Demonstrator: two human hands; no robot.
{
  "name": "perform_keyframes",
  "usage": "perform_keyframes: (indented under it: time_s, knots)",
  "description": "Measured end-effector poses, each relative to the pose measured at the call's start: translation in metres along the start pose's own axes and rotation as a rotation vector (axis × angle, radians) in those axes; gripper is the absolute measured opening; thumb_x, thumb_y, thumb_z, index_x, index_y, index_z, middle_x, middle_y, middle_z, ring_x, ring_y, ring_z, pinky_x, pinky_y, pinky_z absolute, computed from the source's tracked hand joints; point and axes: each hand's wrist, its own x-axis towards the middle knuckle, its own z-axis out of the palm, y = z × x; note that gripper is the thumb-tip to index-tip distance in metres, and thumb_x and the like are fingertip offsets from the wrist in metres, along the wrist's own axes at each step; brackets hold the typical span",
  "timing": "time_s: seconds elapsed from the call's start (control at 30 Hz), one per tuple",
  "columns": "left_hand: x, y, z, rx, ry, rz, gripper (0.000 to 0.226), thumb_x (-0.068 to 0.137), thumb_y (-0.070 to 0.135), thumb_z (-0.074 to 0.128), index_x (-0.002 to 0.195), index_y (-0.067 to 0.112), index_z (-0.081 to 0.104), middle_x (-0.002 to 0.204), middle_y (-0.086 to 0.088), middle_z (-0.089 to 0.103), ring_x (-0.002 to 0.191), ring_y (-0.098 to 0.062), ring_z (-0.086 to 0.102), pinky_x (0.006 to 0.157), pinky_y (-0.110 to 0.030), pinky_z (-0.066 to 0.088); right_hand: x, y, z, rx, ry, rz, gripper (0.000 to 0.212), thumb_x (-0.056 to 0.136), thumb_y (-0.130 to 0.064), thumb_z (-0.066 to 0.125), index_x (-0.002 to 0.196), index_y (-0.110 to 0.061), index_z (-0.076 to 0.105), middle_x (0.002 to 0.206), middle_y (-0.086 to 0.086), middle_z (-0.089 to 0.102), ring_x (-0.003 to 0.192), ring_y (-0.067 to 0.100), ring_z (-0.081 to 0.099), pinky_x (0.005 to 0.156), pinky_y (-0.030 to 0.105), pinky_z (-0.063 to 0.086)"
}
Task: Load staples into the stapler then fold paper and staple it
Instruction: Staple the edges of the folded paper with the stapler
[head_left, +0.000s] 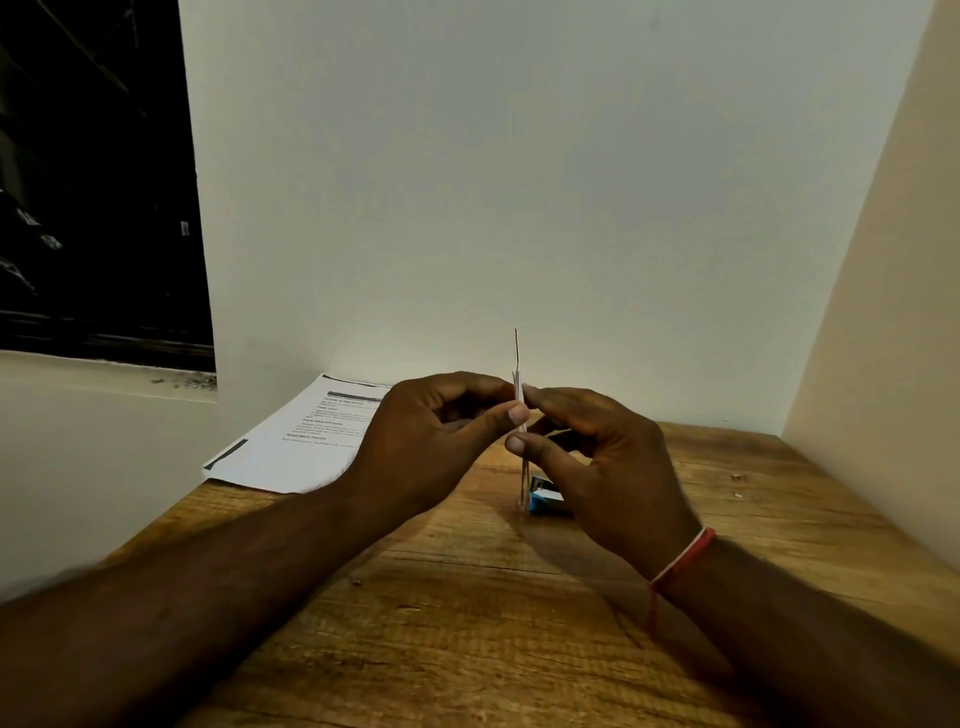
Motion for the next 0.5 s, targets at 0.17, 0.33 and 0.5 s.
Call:
perform_keyframes:
  time_s: [0.17, 0.33, 0.5]
  knots:
    - [0.001, -0.0007, -0.0007, 0.029, -0.017, 0.003, 0.012, 0.095, 0.031, 0.084, 0.106, 0.037, 0.085, 0.1, 0.026, 0.085, 0.1, 0.004, 0.08, 0.085, -0.01, 0.058, 0.0005, -0.0014, -0.0006, -0.002, -0.001, 0.01, 0.046, 0.091, -0.036, 0.083, 0.135, -0.027, 0.077, 0.124, -0.013, 0.077, 0.104, -0.003, 0.074, 0.085, 0.009, 0.057]
    - [0.0023, -0.0031, -0.0012, 0.0, -0.002, -0.023, 0.021, 0.099, 0.034, 0.08, 0.115, 0.023, 0.089, 0.107, 0.009, 0.088, 0.103, -0.009, 0.084, 0.098, -0.037, 0.067, 0.001, 0.0006, -0.0001, 0.007, 0.013, 0.007, 0.041, 0.093, -0.031, 0.083, 0.133, -0.026, 0.078, 0.123, -0.013, 0.078, 0.107, -0.004, 0.073, 0.087, 0.011, 0.058]
    - [0.0013, -0.0049, -0.001, 0.047, 0.005, -0.015, 0.012, 0.104, 0.027, 0.079, 0.11, 0.024, 0.089, 0.101, 0.01, 0.087, 0.102, -0.011, 0.082, 0.095, -0.038, 0.067, 0.0001, -0.0001, 0.0003, 0.087, 0.016, 0.053, 0.031, 0.095, -0.026, 0.082, 0.126, -0.029, 0.082, 0.116, -0.017, 0.082, 0.107, -0.003, 0.076, 0.088, 0.012, 0.058]
